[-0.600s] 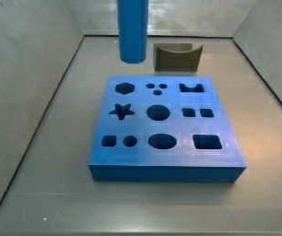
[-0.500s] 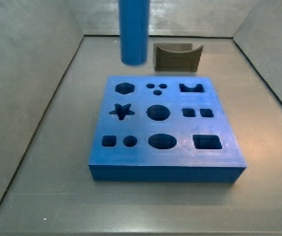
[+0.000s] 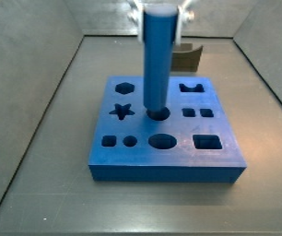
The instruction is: Insert the round object.
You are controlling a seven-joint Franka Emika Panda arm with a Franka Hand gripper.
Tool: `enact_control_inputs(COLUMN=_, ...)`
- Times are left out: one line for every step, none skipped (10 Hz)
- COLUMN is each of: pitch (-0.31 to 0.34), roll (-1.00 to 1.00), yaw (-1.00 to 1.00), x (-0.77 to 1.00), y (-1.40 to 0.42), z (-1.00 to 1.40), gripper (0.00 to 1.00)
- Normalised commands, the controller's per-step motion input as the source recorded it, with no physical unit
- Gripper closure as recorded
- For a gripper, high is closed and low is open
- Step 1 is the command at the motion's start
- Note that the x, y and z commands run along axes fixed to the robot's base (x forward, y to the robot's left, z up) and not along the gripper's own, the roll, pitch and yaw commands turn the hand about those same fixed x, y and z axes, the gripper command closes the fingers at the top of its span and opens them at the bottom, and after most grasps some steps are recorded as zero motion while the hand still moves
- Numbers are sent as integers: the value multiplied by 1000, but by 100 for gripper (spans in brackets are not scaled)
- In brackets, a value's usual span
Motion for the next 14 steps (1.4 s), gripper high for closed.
enact_control_inputs(pitch=11, roll=0, yaw=-40, x=54, y=0, z=-146, gripper=100)
enact_control_inputs(pitch=0, roll=-6, yaw=0, x=43, y=0, z=-80, gripper=100)
enact_control_inputs(pitch=0, roll=-17, yaw=-14, x=71, y=-129, z=-237, gripper=100)
enact_control_inputs(pitch=0, roll=-26, yaw=-57, x=120, y=-77, z=-257, gripper=100)
enact_control_inputs(pitch=6, roll=-4, yaw=-77, x=129, y=0, z=-151, gripper=100)
enact_control_inputs(pitch=30, roll=-4, yaw=-60, x=143, y=0, z=-137, gripper=100)
enact_control_inputs(pitch=39, roll=0, yaw=-49, x=117, y=74, z=-166, gripper=100)
enact_control_inputs(pitch=17, roll=0, yaw=-31, x=54, y=77, z=-191, gripper=100)
enact_control_inputs(pitch=11, roll=0, yaw=-20, x=80, y=9, z=-180, gripper=100)
enact_control_inputs(pitch=0, roll=0, yaw=-23, x=89, y=0, z=-234, gripper=100)
enact_control_inputs(pitch=0, roll=0, yaw=-34, x=40, y=0, z=-363, gripper=100)
enact_control_inputs(pitch=0, roll=11, yaw=-43, x=97, y=0, z=-334, gripper=100)
enact_control_inputs(pitch=0, roll=0, yaw=-37, x=131, y=0, z=-280, gripper=100)
enact_control_inputs(pitch=0, roll=3, yaw=-31, x=129, y=0, z=-286, gripper=100)
